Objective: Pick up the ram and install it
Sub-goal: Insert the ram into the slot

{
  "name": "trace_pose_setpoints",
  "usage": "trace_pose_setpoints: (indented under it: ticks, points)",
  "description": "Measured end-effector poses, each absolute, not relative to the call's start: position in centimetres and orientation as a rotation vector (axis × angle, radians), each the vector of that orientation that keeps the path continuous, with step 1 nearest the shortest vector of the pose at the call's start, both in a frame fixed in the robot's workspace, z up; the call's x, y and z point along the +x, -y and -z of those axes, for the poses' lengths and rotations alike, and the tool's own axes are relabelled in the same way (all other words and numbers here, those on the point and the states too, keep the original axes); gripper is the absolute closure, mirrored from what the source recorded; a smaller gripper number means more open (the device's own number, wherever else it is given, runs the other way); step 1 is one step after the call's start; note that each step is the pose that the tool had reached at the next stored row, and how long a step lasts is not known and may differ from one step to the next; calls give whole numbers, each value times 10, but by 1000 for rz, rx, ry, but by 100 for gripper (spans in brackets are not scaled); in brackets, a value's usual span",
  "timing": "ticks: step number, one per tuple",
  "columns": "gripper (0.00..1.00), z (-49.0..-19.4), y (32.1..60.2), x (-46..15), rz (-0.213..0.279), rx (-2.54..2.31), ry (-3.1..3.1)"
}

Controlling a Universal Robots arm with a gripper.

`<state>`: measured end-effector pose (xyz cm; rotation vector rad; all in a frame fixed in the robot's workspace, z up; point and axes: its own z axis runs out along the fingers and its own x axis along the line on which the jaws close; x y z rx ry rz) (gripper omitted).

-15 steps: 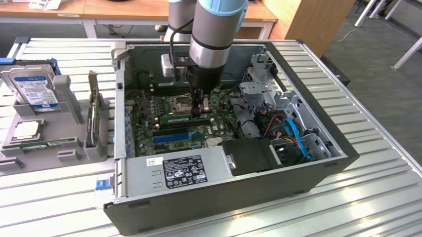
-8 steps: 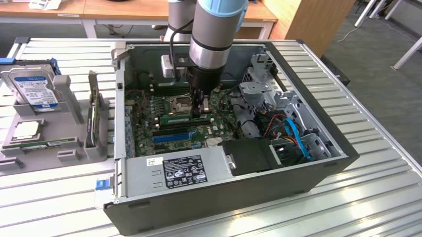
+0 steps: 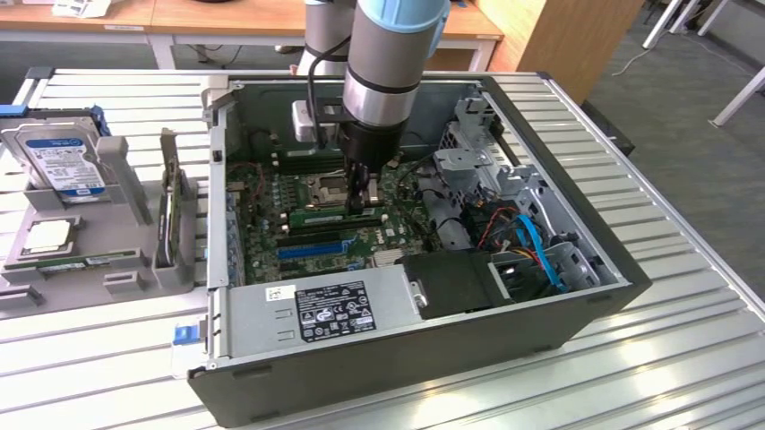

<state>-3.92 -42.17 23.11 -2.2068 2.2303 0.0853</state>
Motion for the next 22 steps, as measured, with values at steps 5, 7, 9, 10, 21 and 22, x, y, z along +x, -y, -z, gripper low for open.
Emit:
trace_pose_setpoints:
  ticks: [5, 7, 9, 10, 21, 22]
  points:
    - [88, -231, 421, -39, -85, -2207, -2230]
    - [88, -231, 421, -39, -85, -2207, -2230]
    - [88, -231, 421, -39, -85, -2207, -2230]
    - [88, -231, 421, -39, -85, -2207, -2230]
    - [88, -228, 421, -39, -85, -2207, -2230]
    - [88, -228, 421, -39, -85, -2207, -2230]
